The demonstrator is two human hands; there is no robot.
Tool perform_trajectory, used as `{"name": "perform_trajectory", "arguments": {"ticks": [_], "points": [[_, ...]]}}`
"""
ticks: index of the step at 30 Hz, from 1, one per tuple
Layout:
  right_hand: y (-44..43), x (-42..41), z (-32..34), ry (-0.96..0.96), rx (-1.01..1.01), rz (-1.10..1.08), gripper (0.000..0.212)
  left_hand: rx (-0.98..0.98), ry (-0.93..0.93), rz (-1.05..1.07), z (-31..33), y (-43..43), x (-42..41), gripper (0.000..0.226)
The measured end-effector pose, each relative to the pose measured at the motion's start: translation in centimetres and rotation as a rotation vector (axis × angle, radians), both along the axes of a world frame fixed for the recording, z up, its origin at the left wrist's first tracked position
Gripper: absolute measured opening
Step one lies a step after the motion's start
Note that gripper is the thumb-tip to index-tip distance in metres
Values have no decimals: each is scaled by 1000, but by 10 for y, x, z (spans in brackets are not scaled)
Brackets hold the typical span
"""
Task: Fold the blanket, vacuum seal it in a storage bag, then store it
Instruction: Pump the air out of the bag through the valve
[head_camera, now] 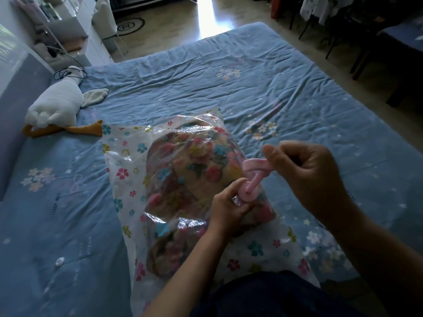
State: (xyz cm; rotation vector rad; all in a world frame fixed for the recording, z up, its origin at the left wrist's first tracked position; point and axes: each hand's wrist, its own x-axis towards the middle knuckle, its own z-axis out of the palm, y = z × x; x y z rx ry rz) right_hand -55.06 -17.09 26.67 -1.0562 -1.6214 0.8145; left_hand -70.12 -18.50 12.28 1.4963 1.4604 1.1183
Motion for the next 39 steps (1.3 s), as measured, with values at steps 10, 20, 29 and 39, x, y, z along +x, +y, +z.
{"name": "perform_trajectory", "arguments": {"ticks": [10, 20, 29, 39], "points": [[14, -3, -73, -433, -245, -37, 52, 4, -7, 29, -3, -4, 5, 43], [7, -6, -48, -210, -48, -123, 53, 10, 7, 18, -1, -2, 7, 48], [-3, -3, -21, -125, -31, -171, 53, 43, 40, 3, 5, -2, 6, 46], [10, -1, -83, -401, -280, -99, 57, 24, 41, 6, 8, -5, 10, 44]]}}
